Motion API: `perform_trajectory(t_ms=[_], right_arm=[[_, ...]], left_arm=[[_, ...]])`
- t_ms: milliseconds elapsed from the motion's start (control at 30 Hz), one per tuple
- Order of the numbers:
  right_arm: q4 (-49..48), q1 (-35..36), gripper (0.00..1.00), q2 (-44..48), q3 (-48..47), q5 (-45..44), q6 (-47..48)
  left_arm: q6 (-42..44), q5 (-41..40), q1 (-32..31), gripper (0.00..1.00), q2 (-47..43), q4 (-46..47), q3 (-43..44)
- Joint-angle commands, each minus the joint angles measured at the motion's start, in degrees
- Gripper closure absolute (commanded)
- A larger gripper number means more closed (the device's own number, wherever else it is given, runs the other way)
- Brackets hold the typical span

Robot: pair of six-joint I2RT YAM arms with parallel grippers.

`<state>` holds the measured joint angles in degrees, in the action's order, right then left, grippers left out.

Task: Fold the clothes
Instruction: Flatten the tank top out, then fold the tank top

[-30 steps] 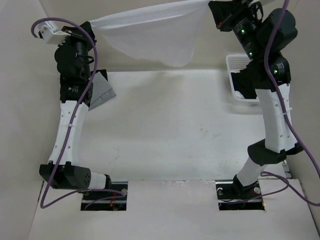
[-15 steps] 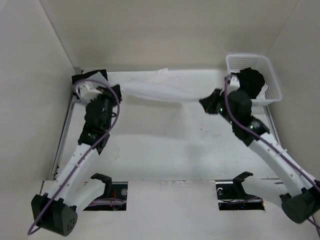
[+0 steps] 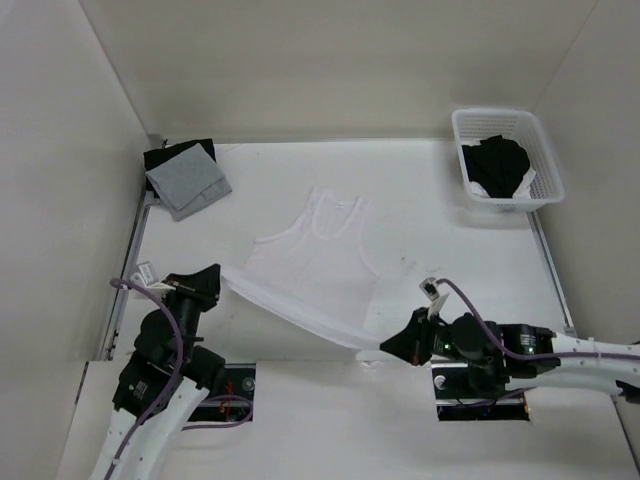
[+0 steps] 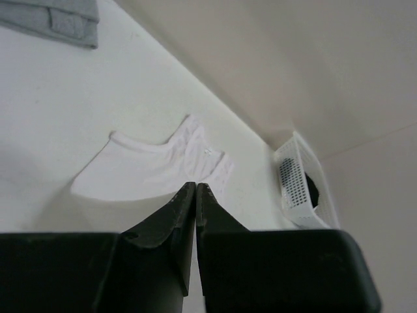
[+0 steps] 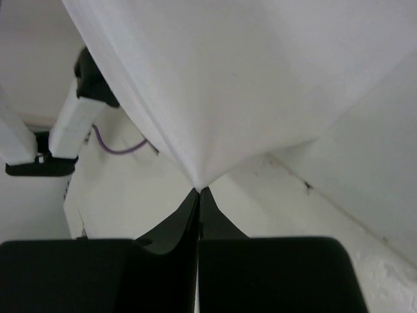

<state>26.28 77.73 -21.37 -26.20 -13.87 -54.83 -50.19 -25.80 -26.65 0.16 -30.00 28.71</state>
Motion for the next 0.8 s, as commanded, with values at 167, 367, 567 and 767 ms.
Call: perform_trajectory(t_ms=[167,367,567,767], right_arm=[[3.08,8.28,0.99,-9.38,-1.23,-15.41,-12.06],[-6.58,-8.13,1.00,-14.05,-1.84,-10.06,-1.80],[-15.37,-35.20,1.00,-20.71,-7.19,5.05,11.13],[-25.39,-52.89,1.00,-36.44,-14.14,16.32,14.92]], left_arm=[[-1.93,0.93,0.33,0.95,8.78,-1.32,-3.39],[-0.26,-0.30,1.73,0.95,27.22,21.70,-4.28],[2.90,-0.04,3.93,0.96,52.09,40.52,6.25],[3.79,4.16,9.47,0.96,78.19,51.70,19.52]])
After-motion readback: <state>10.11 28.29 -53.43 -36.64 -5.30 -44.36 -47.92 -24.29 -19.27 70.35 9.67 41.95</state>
